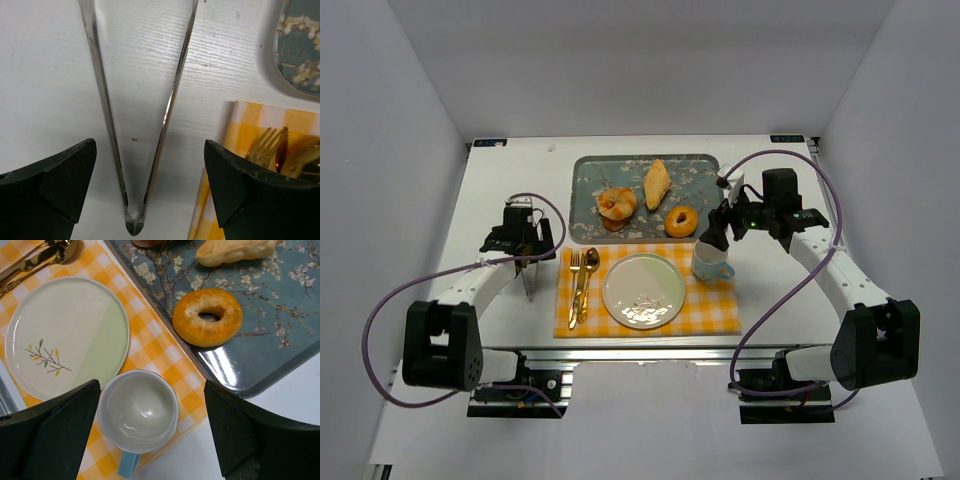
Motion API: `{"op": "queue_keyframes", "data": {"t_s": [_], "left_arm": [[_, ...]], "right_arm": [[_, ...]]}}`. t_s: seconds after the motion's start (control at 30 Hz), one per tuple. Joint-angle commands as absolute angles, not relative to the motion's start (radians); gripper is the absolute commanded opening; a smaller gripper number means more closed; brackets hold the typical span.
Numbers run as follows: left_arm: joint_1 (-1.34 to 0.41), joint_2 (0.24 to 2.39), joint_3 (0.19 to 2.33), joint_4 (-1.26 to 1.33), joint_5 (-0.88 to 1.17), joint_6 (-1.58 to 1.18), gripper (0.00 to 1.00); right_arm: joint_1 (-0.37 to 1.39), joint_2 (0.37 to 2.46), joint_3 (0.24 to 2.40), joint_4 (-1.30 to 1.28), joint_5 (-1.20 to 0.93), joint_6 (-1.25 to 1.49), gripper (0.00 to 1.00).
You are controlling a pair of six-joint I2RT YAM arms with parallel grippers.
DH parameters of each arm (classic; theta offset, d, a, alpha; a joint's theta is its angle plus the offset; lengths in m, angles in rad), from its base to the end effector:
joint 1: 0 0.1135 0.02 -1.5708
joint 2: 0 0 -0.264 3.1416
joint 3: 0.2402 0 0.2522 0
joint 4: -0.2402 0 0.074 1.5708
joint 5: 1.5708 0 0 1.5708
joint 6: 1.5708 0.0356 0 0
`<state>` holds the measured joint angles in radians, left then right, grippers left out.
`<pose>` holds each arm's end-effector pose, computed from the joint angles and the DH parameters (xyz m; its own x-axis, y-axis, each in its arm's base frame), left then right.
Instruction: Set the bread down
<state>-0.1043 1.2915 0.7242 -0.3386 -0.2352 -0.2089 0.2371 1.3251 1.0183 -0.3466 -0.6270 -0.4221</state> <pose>0.2526 -0.0181 0.2008 -0.7570 -0.1235 -0.6416 -0.2032 0.9778 0.0515 0.2761 0.0882 0.2903 -0.2756 -0.4079 -0.8704 -0.8287 0.5597 0.0001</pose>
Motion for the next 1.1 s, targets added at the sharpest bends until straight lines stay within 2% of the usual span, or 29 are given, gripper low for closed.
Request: {"op": "queue_keyframes", "data": {"t_s": [0.0, 0.5, 0.73, 0.83, 0.93, 0.97, 1.03, 1.07], "left_arm": [[-0.109, 1.353, 0.706, -0.255, -0.229, -0.164, 0.97], [-0.109, 1.459, 0.653, -0.163, -0.236, -0.202, 0.89], [-0.109, 1.523, 0.672, -0.173, -0.236, -0.232, 0.78], [-0.109, 1.546, 0.686, -0.181, -0.232, -0.232, 0.71], [-0.109, 1.557, 0.693, -0.186, -0.226, -0.232, 0.55], [-0.109, 1.557, 0.693, -0.187, -0.225, -0.232, 0.45], [-0.109, 1.555, 0.695, -0.19, -0.221, -0.239, 0.36], [-0.109, 1.546, 0.696, -0.193, -0.219, -0.244, 0.27]], "right_arm": [[0.236, 1.325, 1.06, -0.308, -0.617, -0.41, 0.89], [0.227, 1.342, 1.081, -0.319, -0.617, -0.408, 0.89], [0.218, 1.341, 1.089, -0.324, -0.614, -0.41, 0.89], [0.215, 1.341, 1.091, -0.325, -0.614, -0.41, 0.89], [0.21, 1.339, 1.094, -0.325, -0.614, -0.41, 0.89], [0.207, 1.341, 1.095, -0.325, -0.614, -0.411, 0.89], [0.204, 1.339, 1.097, -0.327, -0.614, -0.413, 0.89], [0.204, 1.338, 1.097, -0.328, -0.614, -0.414, 0.89]]}}
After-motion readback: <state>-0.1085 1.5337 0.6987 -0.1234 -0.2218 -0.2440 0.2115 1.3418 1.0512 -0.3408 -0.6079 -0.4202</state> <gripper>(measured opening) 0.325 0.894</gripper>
